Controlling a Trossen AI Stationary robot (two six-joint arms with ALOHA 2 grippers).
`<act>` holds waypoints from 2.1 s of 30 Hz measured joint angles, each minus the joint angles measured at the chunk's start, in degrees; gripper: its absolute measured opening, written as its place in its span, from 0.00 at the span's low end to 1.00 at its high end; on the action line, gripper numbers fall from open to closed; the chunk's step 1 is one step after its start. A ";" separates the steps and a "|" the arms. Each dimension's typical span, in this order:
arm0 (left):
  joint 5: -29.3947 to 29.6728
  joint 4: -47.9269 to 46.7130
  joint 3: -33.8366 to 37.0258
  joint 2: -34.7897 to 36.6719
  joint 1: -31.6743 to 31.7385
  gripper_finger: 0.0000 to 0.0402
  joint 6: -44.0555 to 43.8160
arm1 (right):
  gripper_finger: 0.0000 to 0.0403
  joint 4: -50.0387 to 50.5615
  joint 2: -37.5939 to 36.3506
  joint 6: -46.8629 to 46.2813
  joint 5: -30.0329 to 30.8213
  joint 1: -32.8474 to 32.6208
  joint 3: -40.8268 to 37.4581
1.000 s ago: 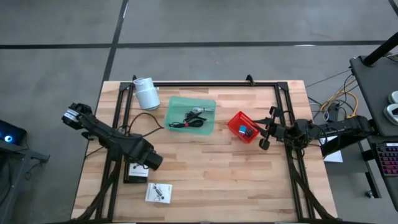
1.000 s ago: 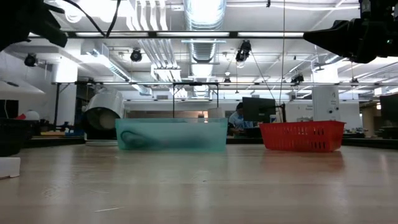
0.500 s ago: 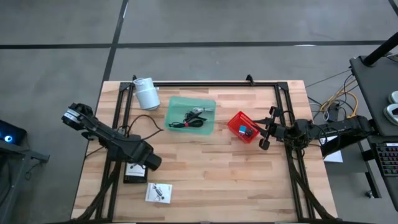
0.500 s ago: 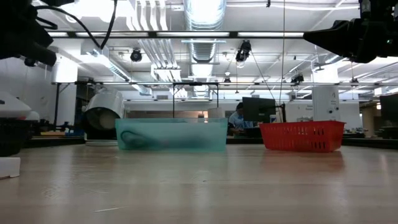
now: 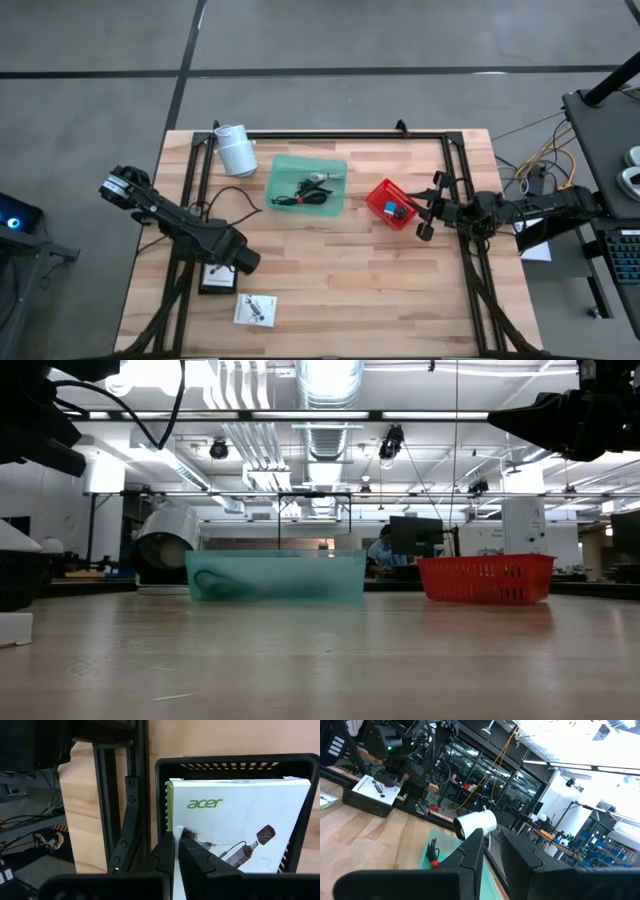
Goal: Pick and place items into bin
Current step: Put the top card reader box into the black bin, then put the card reader box into the black bin
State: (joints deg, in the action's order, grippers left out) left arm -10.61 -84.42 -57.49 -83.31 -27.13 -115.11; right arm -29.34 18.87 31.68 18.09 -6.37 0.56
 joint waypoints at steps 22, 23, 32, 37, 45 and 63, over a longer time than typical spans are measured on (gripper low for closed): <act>-0.02 1.64 -0.02 0.00 0.00 0.15 1.95 | 0.13 -0.01 0.00 -0.05 0.00 0.00 0.00; -0.02 1.45 -0.02 0.00 0.00 0.18 1.97 | 0.13 -0.01 0.00 -0.02 0.00 0.01 0.00; -0.09 1.44 -0.10 0.00 0.02 0.34 8.00 | 0.13 -0.02 0.00 -0.02 0.00 0.00 0.00; -0.07 1.55 -2.21 0.00 0.02 0.35 11.82 | 0.13 -0.02 0.00 0.01 0.00 0.00 0.00; 6.26 8.96 -6.45 -0.42 0.02 0.35 18.34 | 0.13 -0.02 0.00 0.02 -0.01 0.00 0.00; -5.80 40.02 -9.59 -16.68 -0.68 0.35 41.06 | 0.13 0.50 0.02 -0.22 -0.02 0.00 -0.02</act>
State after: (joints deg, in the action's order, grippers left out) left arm -16.41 -44.40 -67.08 -99.98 -27.82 -74.05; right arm -28.84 18.90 31.46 18.06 -6.37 0.54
